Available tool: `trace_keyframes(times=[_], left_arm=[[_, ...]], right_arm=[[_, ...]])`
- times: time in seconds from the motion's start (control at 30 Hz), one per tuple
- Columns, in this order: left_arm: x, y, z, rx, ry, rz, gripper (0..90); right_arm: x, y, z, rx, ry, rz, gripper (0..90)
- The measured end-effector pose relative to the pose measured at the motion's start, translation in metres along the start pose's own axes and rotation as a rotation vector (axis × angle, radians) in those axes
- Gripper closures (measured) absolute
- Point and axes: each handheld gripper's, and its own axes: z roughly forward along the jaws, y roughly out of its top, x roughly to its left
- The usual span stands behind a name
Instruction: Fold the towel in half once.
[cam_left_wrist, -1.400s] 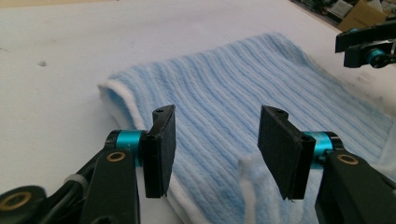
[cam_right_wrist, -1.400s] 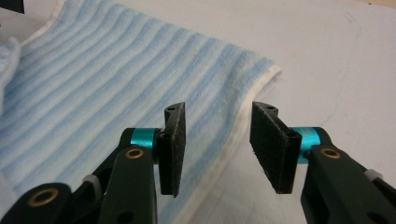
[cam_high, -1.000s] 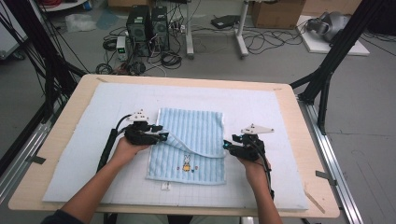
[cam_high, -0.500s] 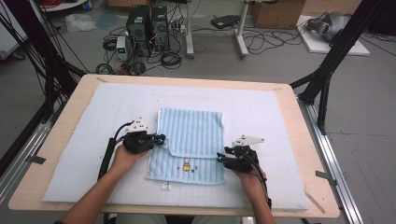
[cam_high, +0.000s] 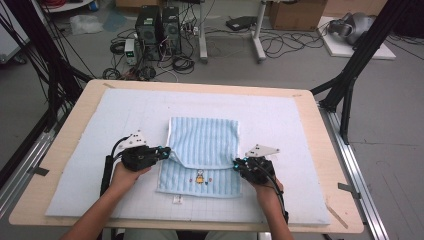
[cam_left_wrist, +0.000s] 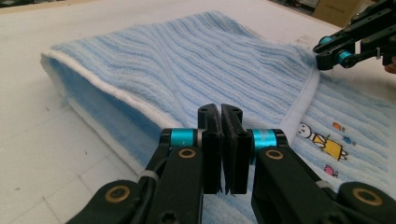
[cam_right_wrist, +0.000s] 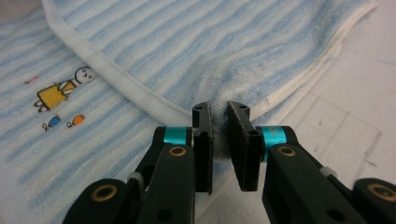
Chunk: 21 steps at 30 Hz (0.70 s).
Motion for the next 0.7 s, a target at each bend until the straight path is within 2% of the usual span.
trace_keyframes(times=[0.13,0.33,0.5,0.7], left_arm=[[-0.001,0.001,-0.005,-0.018,-0.011,-0.013,86.6],[-0.005,-0.001,-0.013,-0.023,-0.021,-0.014,86.6],[-0.011,-0.007,-0.02,-0.02,-0.023,-0.019,86.5],[-0.024,-0.015,-0.03,-0.013,-0.027,-0.013,86.5]], right_arm=[[0.0,0.002,-0.008,-0.035,-0.005,0.006,80.5],[0.005,0.001,-0.017,-0.046,-0.001,0.008,80.6],[0.014,-0.002,-0.027,-0.058,0.003,0.007,80.6],[0.027,-0.012,-0.037,-0.054,0.003,0.002,80.6]])
